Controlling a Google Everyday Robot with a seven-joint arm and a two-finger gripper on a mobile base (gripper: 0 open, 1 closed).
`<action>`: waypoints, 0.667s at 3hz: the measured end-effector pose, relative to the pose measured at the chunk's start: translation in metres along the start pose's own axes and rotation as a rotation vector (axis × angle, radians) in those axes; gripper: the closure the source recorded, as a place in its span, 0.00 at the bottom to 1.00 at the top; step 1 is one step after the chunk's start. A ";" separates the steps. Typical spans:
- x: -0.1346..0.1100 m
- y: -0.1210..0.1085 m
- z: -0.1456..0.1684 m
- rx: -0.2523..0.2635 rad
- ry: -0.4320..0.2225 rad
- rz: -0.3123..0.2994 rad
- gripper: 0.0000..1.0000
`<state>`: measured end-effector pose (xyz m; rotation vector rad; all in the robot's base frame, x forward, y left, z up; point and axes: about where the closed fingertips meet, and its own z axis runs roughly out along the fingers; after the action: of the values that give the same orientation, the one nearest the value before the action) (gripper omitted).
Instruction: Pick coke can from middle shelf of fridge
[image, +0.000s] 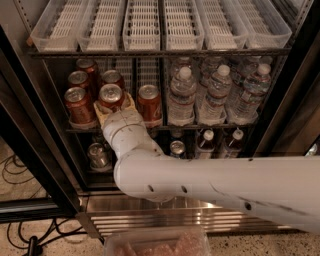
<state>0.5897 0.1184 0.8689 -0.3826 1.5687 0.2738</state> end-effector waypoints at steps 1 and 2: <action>-0.006 -0.012 -0.016 -0.038 0.046 -0.016 1.00; -0.017 -0.034 -0.035 -0.071 0.092 -0.057 1.00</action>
Offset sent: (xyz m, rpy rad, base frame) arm -0.0418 -0.0669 0.0138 -0.1805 0.1743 0.1842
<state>0.5711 0.0745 0.8889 -0.5007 1.6387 0.2716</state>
